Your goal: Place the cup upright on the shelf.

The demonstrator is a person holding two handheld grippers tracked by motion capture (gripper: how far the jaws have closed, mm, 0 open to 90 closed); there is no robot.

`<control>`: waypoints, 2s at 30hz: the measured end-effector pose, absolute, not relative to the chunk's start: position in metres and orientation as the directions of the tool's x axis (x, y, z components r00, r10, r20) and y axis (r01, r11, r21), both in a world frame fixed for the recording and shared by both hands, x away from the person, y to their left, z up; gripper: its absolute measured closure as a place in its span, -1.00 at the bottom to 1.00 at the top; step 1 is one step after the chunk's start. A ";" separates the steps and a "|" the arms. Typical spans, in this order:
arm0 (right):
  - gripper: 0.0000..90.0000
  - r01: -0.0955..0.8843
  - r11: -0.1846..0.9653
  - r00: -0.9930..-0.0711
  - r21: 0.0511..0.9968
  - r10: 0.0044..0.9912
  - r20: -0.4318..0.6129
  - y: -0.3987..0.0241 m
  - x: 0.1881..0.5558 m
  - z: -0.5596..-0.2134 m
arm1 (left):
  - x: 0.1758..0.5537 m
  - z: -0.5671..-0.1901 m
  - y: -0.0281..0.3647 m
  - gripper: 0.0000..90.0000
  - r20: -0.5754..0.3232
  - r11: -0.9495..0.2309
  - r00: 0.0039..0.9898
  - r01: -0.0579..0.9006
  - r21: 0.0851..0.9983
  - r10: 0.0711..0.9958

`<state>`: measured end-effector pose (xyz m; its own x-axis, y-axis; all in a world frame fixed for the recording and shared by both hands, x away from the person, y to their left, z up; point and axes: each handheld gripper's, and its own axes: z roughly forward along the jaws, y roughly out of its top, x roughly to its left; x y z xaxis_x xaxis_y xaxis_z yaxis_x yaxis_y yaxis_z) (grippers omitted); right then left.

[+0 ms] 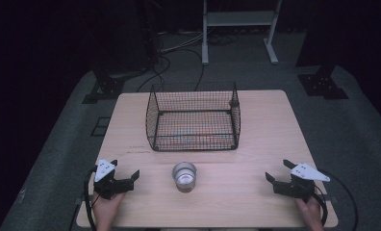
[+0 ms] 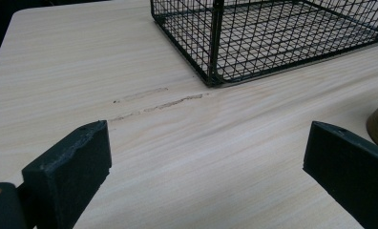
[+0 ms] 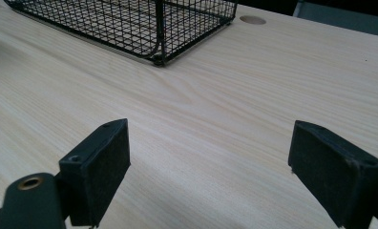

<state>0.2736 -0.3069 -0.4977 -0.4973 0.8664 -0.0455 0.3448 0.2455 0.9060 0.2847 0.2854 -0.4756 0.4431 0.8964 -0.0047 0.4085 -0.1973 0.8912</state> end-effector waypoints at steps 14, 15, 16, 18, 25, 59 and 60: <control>-0.70 0.344 0.248 -0.499 0.906 0.865 -0.047 -0.307 0.274 -0.498 | 0.286 -0.474 0.275 -0.97 0.016 -0.226 0.477 0.386 0.894 0.879; -0.70 0.345 0.247 -0.498 0.906 0.866 -0.046 -0.307 0.273 -0.498 | 0.286 -0.474 0.275 -0.97 0.019 -0.227 0.479 0.382 0.896 0.878; -0.70 0.345 0.247 -0.497 0.906 0.866 -0.047 -0.307 0.274 -0.498 | 0.285 -0.474 0.275 -0.97 0.021 -0.230 0.482 0.380 0.896 0.876; -0.70 0.346 0.247 -0.496 0.905 0.867 -0.047 -0.307 0.274 -0.498 | 0.285 -0.473 0.274 -0.97 0.021 -0.231 0.488 0.374 0.898 0.873; -0.70 0.346 0.244 -0.493 0.906 0.869 -0.046 -0.307 0.274 -0.498 | 0.284 -0.469 0.268 -0.97 0.013 -0.226 0.516 0.352 0.908 0.856; -0.70 0.345 0.246 -0.493 0.906 0.868 -0.048 -0.307 0.274 -0.498 | 0.281 -0.423 0.227 -0.97 0.065 -0.336 0.735 0.228 0.914 0.674; -0.70 0.345 0.246 -0.493 0.906 0.869 -0.048 -0.307 0.274 -0.498 | 0.282 -0.422 0.225 -0.97 0.064 -0.341 0.741 0.228 0.912 0.668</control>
<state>0.2740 -0.3071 -0.4977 -0.4932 0.8686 -0.0479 0.3453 0.2459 0.9057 0.2815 0.2250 -0.4222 0.7410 0.6684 0.0642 0.2281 -0.3405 0.9121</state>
